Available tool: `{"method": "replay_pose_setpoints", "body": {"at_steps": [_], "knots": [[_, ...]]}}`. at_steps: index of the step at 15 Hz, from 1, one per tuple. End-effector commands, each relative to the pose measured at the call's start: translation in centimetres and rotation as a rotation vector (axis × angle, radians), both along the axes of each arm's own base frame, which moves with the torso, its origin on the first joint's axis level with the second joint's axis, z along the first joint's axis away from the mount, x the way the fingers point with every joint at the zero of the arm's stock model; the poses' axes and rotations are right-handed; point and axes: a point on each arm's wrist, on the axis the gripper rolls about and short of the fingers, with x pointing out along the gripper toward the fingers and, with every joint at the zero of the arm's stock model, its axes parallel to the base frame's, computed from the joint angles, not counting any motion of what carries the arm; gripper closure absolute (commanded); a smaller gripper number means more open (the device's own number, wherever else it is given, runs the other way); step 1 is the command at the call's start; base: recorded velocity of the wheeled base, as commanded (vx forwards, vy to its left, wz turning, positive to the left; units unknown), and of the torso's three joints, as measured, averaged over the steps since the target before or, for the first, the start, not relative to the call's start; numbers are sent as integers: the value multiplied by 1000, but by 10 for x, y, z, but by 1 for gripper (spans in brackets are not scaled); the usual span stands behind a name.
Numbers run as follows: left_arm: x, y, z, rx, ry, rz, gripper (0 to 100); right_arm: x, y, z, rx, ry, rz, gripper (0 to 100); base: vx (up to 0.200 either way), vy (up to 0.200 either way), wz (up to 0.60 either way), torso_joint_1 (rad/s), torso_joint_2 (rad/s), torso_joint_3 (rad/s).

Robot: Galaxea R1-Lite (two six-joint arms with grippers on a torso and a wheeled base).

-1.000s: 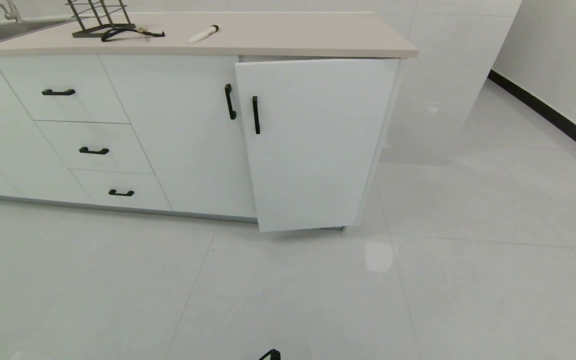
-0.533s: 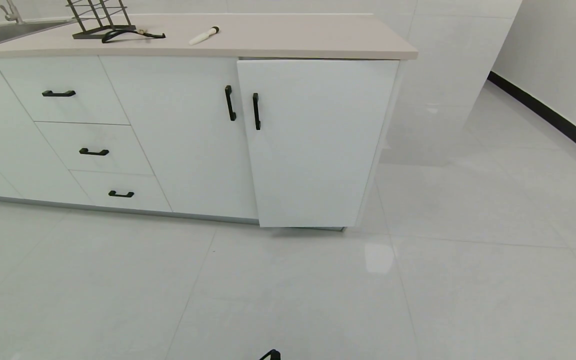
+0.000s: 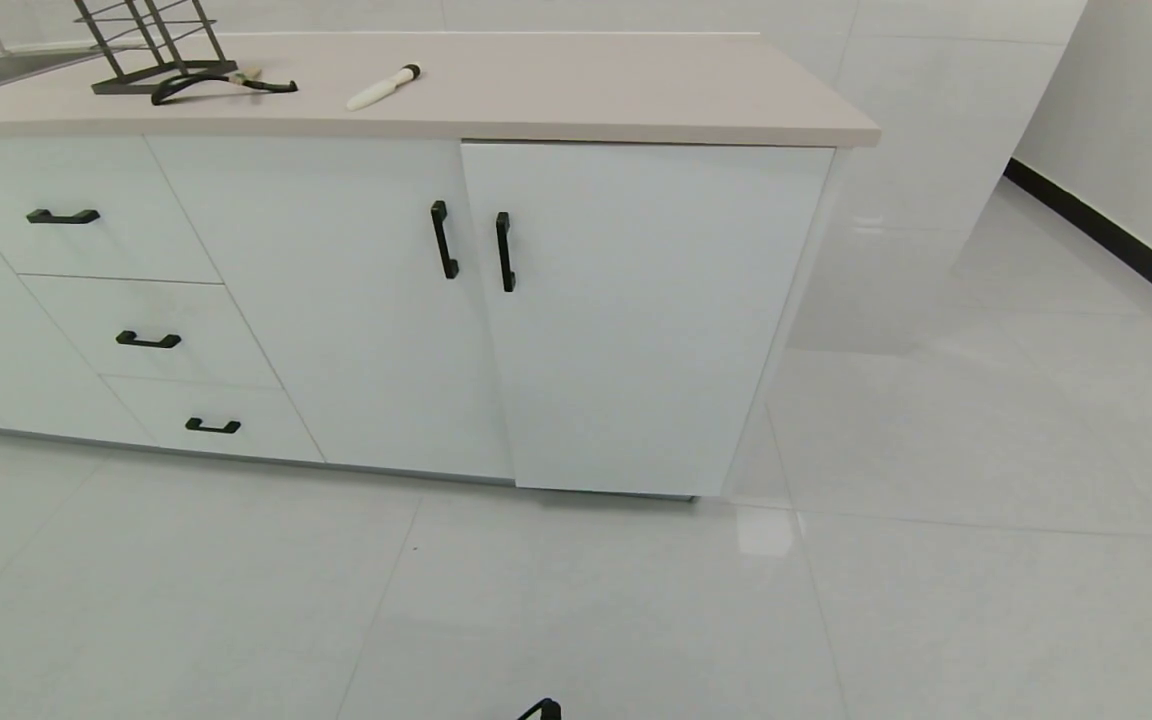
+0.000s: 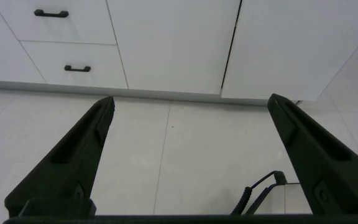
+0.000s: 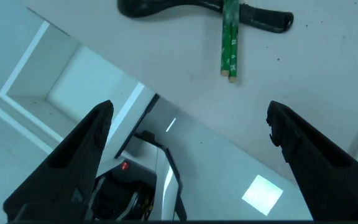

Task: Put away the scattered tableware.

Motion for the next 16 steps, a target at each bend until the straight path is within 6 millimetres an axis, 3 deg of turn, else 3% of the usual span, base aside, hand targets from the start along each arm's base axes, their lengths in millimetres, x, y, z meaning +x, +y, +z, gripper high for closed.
{"method": "replay_pose_setpoints", "body": {"at_steps": [1,16], "knots": [[0,0,0,2,0,1,0,0,0,0,-2,2,0,100,0,200,0,7,12,2],[0,0,0,0,1,0,0,0,0,0,0,2,0,100,0,200,0,3,1,3]]}}
